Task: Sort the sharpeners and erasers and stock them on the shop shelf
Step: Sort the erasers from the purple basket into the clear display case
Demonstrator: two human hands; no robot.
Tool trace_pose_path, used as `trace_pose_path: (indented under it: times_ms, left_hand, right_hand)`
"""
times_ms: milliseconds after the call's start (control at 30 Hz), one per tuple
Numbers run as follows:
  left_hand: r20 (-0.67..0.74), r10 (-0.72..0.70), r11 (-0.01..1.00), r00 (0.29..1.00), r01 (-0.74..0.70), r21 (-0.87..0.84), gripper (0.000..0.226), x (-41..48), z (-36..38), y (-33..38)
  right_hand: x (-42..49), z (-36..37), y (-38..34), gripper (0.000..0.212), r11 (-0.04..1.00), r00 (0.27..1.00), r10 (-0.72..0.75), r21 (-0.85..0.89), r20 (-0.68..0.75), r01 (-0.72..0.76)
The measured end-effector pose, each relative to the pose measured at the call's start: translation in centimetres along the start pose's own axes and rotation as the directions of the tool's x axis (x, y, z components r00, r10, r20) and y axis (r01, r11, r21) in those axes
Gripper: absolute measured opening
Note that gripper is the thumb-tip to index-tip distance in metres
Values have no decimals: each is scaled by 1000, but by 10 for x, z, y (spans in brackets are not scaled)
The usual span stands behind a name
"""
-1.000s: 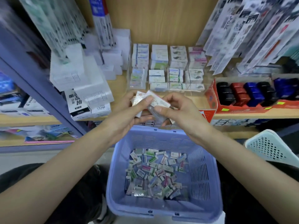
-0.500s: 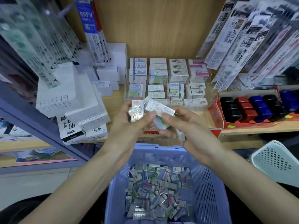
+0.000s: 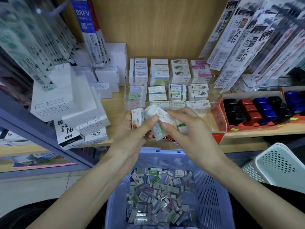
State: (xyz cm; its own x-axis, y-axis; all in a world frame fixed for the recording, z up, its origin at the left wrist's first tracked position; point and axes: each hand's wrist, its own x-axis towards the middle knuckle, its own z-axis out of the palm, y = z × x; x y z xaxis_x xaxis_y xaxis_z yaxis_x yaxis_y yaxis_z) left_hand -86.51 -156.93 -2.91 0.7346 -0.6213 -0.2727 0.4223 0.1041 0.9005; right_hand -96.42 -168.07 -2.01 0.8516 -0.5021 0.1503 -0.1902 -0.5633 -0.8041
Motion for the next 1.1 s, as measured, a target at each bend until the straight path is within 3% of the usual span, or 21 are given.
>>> trace_pose_path:
  times_ms: [100, 233, 433, 600, 667, 800, 867, 933, 967, 1033, 1100]
  left_hand:
    - [-10, -7, 1000, 1000, 7, 5, 48, 2, -1, 1]
    - [-115, -4, 999, 993, -1, -42, 18, 14, -10, 10]
    - [-168, 49, 998, 985, -53, -20, 18, 22, -26, 20]
    - [-205, 52, 996, 977, -65, -59, 21, 25, -35, 24]
    - [-201, 52, 996, 978, -65, -61, 22, 26, -35, 23]
    - [-185, 81, 996, 979, -87, -24, 19, 26, -31, 24]
    - [-187, 89, 995, 978, -95, -22, 18, 25, -29, 25]
    - [-184, 87, 995, 979, -94, -27, 22, 24, -26, 25]
    - [-180, 85, 996, 980, -91, -26, 24, 24, -25, 26]
    - [-179, 79, 996, 981, -85, -23, 21, 23, -24, 25]
    - [-182, 73, 996, 981, -82, -42, 19, 22, -23, 25]
  right_hand:
    - [3, 1, 5, 37, 991, 995, -93, -98, -47, 88]
    - [40, -2, 20, 36, 979, 991, -60, -201, -119, 35]
    - [119, 10, 37, 31, 841, 998, -56, -540, -6, 44]
    - [148, 18, 46, 24, 709, 998, 33, -705, 54, 15]
    - [151, 24, 49, 22, 658, 997, 14, -752, 70, 44]
    - [150, 25, 46, 25, 666, 1000, -7, -745, 28, 26]
    - [142, 21, 42, 23, 774, 999, -32, -633, -20, 12]
    - [124, 16, 31, 14, 963, 999, 40, -267, -24, -45]
    - [111, 13, 24, 16, 994, 992, 105, -15, 63, -105]
    - [86, 7, 9, 39, 881, 953, 101, 419, 285, -219]
    - [66, 4, 4, 55, 798, 936, 11, 562, 351, -220]
